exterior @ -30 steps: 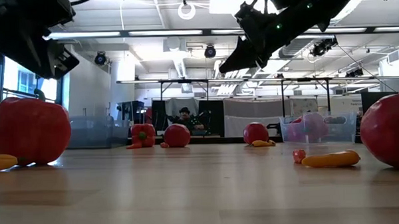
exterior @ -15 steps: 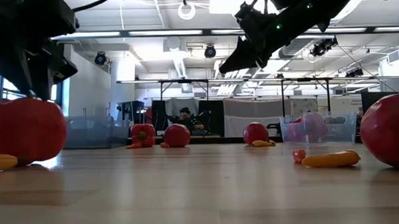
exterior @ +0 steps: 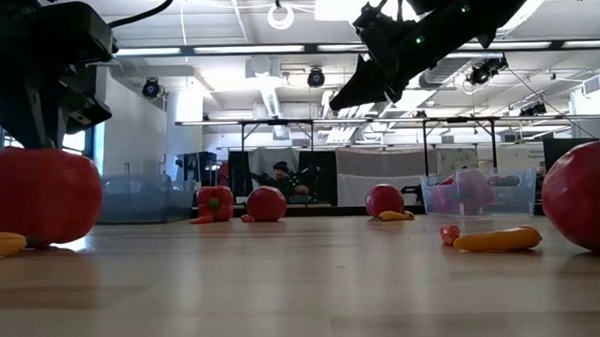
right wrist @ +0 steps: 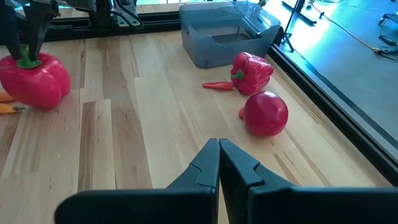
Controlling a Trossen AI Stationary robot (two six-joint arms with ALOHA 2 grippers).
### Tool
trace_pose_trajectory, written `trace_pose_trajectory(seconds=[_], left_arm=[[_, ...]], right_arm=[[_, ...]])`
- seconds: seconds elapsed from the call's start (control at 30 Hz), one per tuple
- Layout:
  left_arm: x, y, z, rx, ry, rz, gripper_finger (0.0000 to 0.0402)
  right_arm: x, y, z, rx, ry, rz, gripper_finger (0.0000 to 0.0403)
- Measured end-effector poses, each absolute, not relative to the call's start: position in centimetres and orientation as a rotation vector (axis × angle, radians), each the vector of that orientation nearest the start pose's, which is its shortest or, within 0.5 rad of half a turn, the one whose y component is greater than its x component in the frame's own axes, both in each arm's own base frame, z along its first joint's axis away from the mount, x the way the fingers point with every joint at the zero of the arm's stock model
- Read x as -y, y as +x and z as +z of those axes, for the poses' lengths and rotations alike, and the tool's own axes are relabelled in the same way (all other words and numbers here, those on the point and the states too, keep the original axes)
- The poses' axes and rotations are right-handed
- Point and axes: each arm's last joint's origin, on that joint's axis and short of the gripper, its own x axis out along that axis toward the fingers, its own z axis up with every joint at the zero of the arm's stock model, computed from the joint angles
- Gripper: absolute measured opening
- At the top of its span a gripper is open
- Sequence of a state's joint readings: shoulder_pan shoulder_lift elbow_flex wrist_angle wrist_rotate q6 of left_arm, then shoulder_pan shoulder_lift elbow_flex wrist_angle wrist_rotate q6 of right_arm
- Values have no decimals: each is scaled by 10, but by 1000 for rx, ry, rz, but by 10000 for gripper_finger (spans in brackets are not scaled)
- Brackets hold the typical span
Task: Sort produce into baskets
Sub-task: Put the red bell pepper into the transparent bin
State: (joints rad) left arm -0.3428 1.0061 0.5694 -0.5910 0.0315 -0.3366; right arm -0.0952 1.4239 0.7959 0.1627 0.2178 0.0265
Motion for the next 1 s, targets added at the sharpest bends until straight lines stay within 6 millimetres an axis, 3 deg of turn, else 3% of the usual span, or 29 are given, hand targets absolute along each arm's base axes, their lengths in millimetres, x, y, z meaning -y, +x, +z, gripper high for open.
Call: trace_pose_trajectory(seconds=[0.13,0.4,0.63,0.8,1.0], left_arm=[[60,166,194,-1063,-140,-168,10],[51,173,198,-992,-167,-111,6],[39,186,205,-863,-178,-78,3],[30,195,197,-885,-161,-41,3],[22,223,191,-910,-101,-26,1]], right_arm=[[34,299,225,-472,1,-279,0],[22,299,224,-486,3,-212,15],[0,300,224,-479,5,-207,97],[-10,299,224,-472,8,-231,161],[-12,299,224,-471,9,-236,195]])
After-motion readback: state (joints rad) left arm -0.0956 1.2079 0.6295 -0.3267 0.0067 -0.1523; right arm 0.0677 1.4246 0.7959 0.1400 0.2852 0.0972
